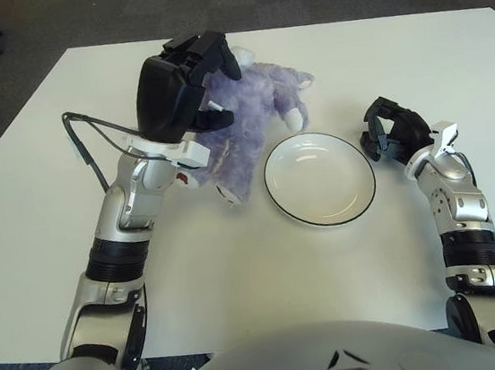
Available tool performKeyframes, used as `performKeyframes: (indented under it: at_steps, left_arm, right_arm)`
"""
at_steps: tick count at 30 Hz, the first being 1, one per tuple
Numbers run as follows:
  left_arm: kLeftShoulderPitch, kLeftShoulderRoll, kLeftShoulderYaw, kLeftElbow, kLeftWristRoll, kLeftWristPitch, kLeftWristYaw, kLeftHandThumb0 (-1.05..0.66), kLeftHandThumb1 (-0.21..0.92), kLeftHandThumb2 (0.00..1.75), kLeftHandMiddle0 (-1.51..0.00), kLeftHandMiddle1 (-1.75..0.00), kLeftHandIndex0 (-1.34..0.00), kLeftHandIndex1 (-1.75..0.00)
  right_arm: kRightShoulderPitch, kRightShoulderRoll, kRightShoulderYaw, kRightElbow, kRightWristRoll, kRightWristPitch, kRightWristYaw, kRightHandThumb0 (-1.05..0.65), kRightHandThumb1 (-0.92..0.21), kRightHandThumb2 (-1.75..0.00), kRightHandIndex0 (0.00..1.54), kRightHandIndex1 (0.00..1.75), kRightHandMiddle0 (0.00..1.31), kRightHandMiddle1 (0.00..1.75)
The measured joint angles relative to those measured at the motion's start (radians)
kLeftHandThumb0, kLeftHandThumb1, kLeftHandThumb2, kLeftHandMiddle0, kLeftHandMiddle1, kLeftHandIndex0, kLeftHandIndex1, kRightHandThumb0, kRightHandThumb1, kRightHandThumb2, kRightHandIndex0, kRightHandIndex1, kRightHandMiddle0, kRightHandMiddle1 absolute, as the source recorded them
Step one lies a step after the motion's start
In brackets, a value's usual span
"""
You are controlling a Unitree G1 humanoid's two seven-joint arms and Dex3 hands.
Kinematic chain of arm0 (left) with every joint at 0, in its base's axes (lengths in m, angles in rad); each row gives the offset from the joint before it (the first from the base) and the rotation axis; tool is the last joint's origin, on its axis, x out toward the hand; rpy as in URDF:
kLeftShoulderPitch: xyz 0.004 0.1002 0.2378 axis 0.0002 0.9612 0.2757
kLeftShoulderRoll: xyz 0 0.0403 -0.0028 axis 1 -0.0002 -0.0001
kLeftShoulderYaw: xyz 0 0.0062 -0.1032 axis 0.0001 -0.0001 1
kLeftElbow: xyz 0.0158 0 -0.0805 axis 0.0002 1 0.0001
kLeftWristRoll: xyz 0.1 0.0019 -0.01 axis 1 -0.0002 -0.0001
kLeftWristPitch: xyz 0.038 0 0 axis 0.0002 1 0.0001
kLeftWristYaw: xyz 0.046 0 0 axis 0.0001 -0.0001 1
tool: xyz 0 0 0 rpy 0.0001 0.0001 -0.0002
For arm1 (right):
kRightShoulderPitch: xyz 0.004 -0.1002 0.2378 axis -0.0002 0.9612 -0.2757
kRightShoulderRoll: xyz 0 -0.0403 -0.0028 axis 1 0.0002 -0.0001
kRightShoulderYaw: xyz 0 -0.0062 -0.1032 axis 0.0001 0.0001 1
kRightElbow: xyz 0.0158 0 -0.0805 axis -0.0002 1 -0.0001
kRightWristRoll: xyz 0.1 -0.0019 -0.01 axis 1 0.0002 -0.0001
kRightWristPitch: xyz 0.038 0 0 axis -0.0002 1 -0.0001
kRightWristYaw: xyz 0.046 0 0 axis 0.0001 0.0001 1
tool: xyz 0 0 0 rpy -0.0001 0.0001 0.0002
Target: Put the doll into the plate.
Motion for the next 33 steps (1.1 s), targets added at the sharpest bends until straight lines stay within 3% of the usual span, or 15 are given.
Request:
performKeyframes:
  at_steps: [3,7,12,22,33]
  left_arm:
    - [0.0,-0.005,0.0,-0.006,-0.01,-0.002,-0.001,0.0,0.0,1.64,-0.87,-1.62,-0.64,-1.75]
    - [0.0,-0.008,0.0,-0.013,-0.008,0.0,-0.001,0.0,0.01,1.64,-0.86,-1.65,-0.63,-1.75]
    - [0.0,-0.011,0.0,-0.017,-0.007,0.013,-0.005,0.0,0.01,1.64,-0.85,-1.67,-0.62,-1.75]
    - [0.0,-0.012,-0.001,-0.019,0.022,0.026,-0.016,0.0,0.02,1.64,-0.85,-1.66,-0.62,-1.75]
    - [0.003,-0.013,-0.002,-0.027,0.025,0.04,-0.029,0.0,0.02,1.64,-0.84,-1.68,-0.61,-1.75]
  right_arm:
    - [-0.001,-0.002,0.003,0.01,-0.008,-0.018,-0.002,-0.42,-0.52,-1.06,1.17,1.75,0.46,1.75]
    - [-0.002,-0.002,0.015,0.038,-0.062,-0.105,-0.044,-0.42,-0.51,-1.07,1.14,1.75,0.46,1.75]
    - [0.001,-0.004,0.047,0.049,-0.183,-0.208,-0.135,-0.43,-0.5,-1.09,1.11,1.75,0.47,1.75]
    - [0.023,-0.033,0.139,-0.074,-0.429,-0.376,-0.256,-0.43,-0.47,-1.12,1.09,1.75,0.49,1.75]
    - [-0.047,-0.056,0.179,-0.073,-0.543,-0.418,-0.3,-0.41,-0.57,-0.96,1.21,1.75,0.44,1.71]
